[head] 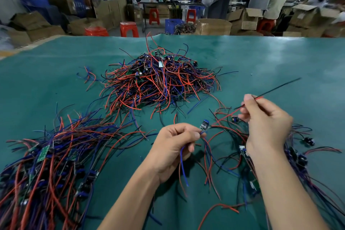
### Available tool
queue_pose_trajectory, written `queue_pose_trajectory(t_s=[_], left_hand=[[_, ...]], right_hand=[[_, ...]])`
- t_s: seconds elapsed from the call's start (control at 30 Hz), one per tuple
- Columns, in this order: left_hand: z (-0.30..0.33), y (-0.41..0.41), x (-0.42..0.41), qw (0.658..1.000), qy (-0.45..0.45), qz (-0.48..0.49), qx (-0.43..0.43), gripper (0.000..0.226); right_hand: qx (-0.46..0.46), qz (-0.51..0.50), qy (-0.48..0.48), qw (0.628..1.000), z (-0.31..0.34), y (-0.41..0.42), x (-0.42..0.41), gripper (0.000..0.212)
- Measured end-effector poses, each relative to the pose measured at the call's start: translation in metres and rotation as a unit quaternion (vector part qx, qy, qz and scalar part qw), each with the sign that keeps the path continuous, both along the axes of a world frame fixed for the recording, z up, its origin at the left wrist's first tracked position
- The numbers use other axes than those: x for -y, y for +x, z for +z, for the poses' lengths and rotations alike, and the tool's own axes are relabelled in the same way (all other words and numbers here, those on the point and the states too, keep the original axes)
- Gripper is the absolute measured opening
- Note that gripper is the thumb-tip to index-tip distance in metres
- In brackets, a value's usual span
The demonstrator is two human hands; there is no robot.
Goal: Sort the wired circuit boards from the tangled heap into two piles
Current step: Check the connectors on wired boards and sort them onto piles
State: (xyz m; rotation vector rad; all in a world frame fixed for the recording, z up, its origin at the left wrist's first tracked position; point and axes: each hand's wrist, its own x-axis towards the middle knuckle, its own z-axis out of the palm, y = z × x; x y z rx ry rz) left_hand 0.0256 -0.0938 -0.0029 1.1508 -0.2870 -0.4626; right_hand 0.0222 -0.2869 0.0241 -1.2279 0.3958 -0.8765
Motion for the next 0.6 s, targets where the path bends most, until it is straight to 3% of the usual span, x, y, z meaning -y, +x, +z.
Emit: queue_pose_trajectory(t_s=[0.13,0.23,0.33,0.47,0.53,0.6], left_hand=[[0.0,0.002,-0.001,0.998,0.0,0.062,-0.003,0.005],[0.001,0.005,-0.001,0.993,-0.009,0.114,-0.004,0.008],[0.001,0.007,-0.002,0.989,-0.007,0.15,-0.007,0.025],[0.0,0.004,0.0,0.987,0.023,0.155,0.027,0.02],[-0.001,0.002,0.001,0.986,0.051,0.145,0.063,0.009],[-0.002,0.0,0.001,0.982,0.093,0.141,0.089,0.013]], right_hand=[[0.042,-0.1,0.09,0.99,0.004,-0.004,0.02,0.026],[0.001,-0.138,0.03,0.99,0.004,-0.005,0.023,0.027],[-0.104,0.012,-0.043,0.994,0.003,-0.004,0.006,0.022],[-0.166,0.315,0.014,0.935,0.001,-0.004,-0.037,0.007],[-0.152,0.342,-0.028,0.927,-0.004,-0.003,-0.046,0.007],[-0.145,0.307,-0.096,0.936,-0.006,-0.003,-0.048,0.006]])
